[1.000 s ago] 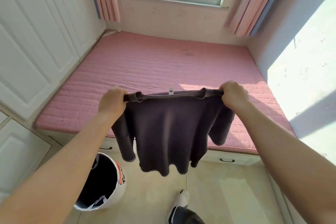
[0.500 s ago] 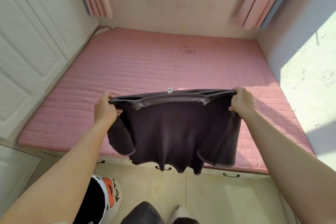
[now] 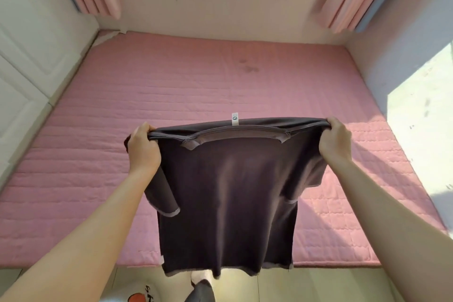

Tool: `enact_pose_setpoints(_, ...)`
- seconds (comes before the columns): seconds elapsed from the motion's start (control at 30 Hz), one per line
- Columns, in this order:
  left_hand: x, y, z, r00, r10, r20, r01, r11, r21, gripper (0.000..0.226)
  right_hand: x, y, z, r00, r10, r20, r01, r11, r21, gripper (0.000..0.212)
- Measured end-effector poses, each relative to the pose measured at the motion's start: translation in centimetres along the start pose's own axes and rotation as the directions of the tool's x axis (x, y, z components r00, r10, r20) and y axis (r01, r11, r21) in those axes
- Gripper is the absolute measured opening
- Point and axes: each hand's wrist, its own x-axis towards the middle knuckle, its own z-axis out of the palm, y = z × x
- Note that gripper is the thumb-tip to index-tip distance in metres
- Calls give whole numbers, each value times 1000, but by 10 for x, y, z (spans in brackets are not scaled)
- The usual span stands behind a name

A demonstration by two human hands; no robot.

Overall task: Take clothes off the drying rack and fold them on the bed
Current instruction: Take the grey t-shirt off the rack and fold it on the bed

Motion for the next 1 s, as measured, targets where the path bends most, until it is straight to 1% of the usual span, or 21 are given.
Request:
enact_pose_setpoints(0.07, 32, -8, 25, 999, 7, 33, -8, 1000, 15, 25, 29, 2, 29, 1000, 9, 20, -9, 1000, -14, 40)
enact_pose_setpoints(0.1, 44, -12, 36, 999, 0, 46, -2, 1000, 29, 25, 41, 5, 42, 999, 15, 47, -14, 1000, -15, 35)
enact_pose_setpoints(0.17, 66, -25, 63, 996, -30, 81, 26, 998, 54, 24, 69, 10, 71, 991, 6, 137, -3, 1000, -16, 24)
enact_pose_setpoints(0.2, 78, -34, 79, 993, -55, 101, 49, 997, 67, 24, 84, 12, 89, 983, 11, 181, -9, 1000, -10, 23)
enact_pose_setpoints(0.27, 94, -51, 110, 987, -90, 137, 75, 991, 109, 24, 109, 17, 123, 966, 20, 257, -17, 1000, -14, 23)
enact_pose_setpoints(0.33, 108, -69, 142, 981, -118, 155, 96, 985, 142, 24, 130, 26, 160, 957, 16, 289, -17, 1000, 2, 27)
enact_pose_setpoints(0.43, 135, -91, 190, 972, -158, 174, 128, 977, 172, 21, 155, 48, 214, 945, 98, 312, -116, 992, 40, 30)
enact_pose_setpoints(0.47, 147, -100, 212, 970, -164, 177, 131, 974, 185, 20, 167, 60, 238, 940, 130, 316, -156, 986, 60, 31)
enact_pose_setpoints(0.53, 169, -114, 250, 966, -187, 180, 153, 971, 185, 19, 187, 80, 275, 934, 155, 321, -188, 979, 75, 30)
enact_pose_setpoints(0.6, 184, -119, 275, 956, -237, 174, 212, 965, 152, 20, 202, 92, 301, 934, 152, 324, -185, 980, 74, 29)
enact_pose_setpoints(0.67, 200, -123, 298, 950, -285, 130, 274, 957, 95, 21, 217, 102, 325, 942, 131, 310, -167, 982, 92, 28)
enact_pose_setpoints(0.8, 233, -122, 337, 941, -338, 19, 337, 940, 53, 21, 258, 111, 363, 977, 127, 173, -147, 983, 106, 33)
enact_pose_setpoints(0.87, 253, -116, 345, 937, -351, -1, 350, 936, -23, 23, 276, 101, 366, 988, 106, 114, -119, 986, 114, 35)
enact_pose_setpoints(0.93, 267, -115, 356, 940, -341, 32, 342, 937, -71, 32, 283, 94, 369, 995, 55, 85, -64, 992, 111, 40)
enact_pose_setpoints(1.0, 267, -119, 368, 945, -312, 103, 314, 949, -8, 50, 280, 96, 375, 990, -24, 140, 15, 998, 64, 51)
